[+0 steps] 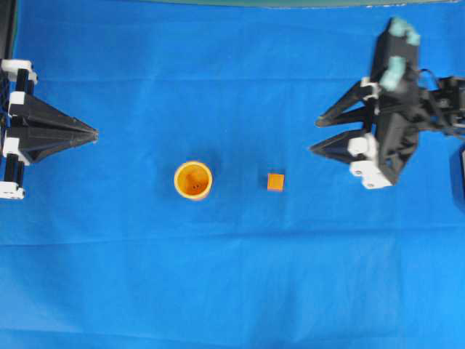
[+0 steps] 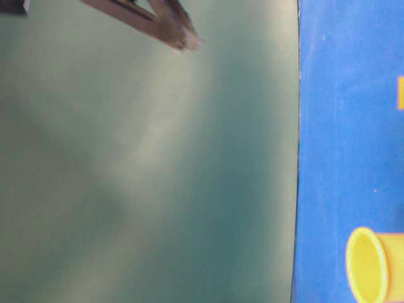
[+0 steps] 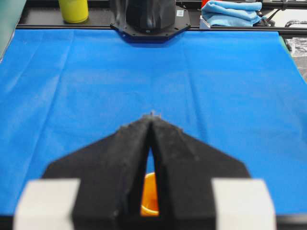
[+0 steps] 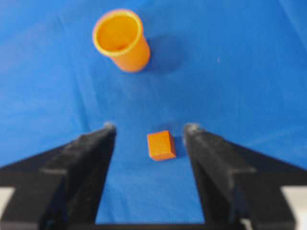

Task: Move the block forward with right arm.
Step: 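Lower the open right gripper over the orange cube, then close the right gripper on the orange cube and lift it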

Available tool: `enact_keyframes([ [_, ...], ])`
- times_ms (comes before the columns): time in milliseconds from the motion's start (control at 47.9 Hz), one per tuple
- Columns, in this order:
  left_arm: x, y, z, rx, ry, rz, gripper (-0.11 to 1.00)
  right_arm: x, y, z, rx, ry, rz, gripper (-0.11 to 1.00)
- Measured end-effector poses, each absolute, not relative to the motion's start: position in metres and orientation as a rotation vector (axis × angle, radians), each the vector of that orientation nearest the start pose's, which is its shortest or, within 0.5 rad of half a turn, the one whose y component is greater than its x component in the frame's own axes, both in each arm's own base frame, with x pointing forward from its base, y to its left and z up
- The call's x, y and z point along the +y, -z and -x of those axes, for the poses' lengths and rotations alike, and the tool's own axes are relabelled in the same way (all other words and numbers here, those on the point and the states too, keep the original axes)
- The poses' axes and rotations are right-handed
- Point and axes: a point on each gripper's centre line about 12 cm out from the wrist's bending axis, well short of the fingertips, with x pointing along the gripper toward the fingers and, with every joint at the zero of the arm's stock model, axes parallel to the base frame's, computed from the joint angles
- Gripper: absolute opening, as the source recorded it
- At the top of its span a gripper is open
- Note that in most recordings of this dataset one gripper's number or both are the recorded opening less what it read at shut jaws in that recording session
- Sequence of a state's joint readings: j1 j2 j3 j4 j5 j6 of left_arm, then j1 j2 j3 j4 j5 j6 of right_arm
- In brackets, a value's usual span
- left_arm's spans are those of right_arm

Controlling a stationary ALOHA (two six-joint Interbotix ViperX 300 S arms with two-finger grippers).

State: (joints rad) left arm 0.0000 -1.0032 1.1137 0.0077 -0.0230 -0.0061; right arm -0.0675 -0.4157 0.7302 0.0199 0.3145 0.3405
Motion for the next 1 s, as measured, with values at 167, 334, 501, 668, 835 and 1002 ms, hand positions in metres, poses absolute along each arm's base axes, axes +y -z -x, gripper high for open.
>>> enact_keyframes([
  [167, 0.000, -0.295, -0.195, 0.089, 0.000, -0.002, 0.03, -0.022, -0.246, -0.338, 0.733, 0.185, -0.341, 0.64],
  [334, 0.000, -0.295, -0.195, 0.087, 0.000, 0.000, 0.03, -0.022, -0.227, -0.357, 0.846, 0.193, -0.303, 0.64],
  [501, 0.000, -0.295, -0.195, 0.089, -0.001, -0.001, 0.03, -0.018, -0.205, -0.369, 0.945, 0.188, -0.275, 0.64],
  [668, 0.000, -0.295, -0.195, 0.089, 0.000, -0.002, 0.03, -0.013, -0.187, -0.375, 0.996, 0.177, -0.257, 0.64],
  [835, 0.000, -0.296, -0.195, 0.081, 0.000, 0.000, 0.03, -0.011, -0.171, -0.377, 1.041, 0.178, -0.255, 0.64],
  [1002, 0.000, -0.297, -0.195, 0.072, 0.000, 0.000, 0.03, -0.011, -0.154, -0.380, 1.078, 0.181, -0.251, 0.64],
])
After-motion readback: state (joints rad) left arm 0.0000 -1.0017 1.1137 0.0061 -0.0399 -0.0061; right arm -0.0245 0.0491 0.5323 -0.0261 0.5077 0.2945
